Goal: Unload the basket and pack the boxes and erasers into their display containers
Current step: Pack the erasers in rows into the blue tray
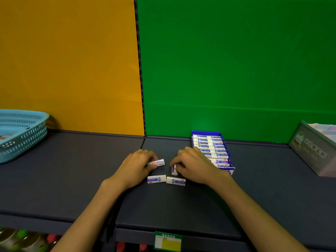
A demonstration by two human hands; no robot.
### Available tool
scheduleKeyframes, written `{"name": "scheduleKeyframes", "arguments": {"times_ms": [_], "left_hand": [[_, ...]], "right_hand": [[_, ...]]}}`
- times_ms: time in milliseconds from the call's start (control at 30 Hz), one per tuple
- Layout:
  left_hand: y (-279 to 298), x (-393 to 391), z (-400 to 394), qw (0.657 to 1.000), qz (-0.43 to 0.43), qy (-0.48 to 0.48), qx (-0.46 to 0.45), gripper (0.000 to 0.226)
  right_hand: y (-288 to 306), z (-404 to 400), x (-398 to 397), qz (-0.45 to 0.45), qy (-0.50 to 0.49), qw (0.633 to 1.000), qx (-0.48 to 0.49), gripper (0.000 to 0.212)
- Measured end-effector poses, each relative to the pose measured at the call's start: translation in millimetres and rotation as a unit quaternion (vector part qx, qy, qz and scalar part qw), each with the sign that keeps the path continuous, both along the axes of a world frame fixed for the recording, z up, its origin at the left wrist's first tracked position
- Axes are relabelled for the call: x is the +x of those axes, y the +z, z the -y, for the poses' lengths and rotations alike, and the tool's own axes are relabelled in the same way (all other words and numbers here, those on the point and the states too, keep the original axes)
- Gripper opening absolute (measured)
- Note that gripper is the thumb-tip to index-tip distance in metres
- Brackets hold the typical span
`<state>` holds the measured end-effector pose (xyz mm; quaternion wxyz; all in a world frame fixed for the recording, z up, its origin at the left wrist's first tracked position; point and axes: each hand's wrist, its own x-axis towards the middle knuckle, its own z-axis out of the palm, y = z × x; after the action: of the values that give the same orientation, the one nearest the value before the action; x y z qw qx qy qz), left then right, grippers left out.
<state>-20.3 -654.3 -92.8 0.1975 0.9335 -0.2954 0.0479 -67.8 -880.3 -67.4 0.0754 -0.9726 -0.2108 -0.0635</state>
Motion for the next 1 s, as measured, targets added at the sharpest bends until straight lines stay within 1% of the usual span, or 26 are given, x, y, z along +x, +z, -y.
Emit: {"name": "scheduleKeyframes", "arguments": {"times_ms": [100,233,300,467,733,900,1000], "left_hand": [[2,1,1,0.999,-0.023,0.018,-0.046,0.015],[4,0,2,0.995,-0.051,0.023,-0.084,0.027],[5,-1,3,0.996,-0.043,0.018,-0.081,0.031],[7,-3,5,0.998,-0.010,0.028,-0.051,0.030],[4,-3,7,0.998,0.003,0.044,-0.050,0.026],[6,-6,10,0.998,0.022,0.046,-0.041,0.024],[9,-7,11,0.997,0.034,0.047,-0.051,0.024]], "right_hand": [[2,-1,1,0.002,-0.011,1.000,-0.004,0.030],[5,-4,1,0.005,-0.008,1.000,-0.020,0.031],[4,-4,1,0.003,-0.007,1.000,-0.017,0.033],[3,-3,4,0.005,-0.012,1.000,0.005,0.026],[4,0,8,-0.024,-0.012,1.000,0.014,0.038],[0,1,9,-0.012,-0.011,0.999,0.034,0.033],[1,2,7,0.012,-0.005,0.999,0.045,0.031]]}}
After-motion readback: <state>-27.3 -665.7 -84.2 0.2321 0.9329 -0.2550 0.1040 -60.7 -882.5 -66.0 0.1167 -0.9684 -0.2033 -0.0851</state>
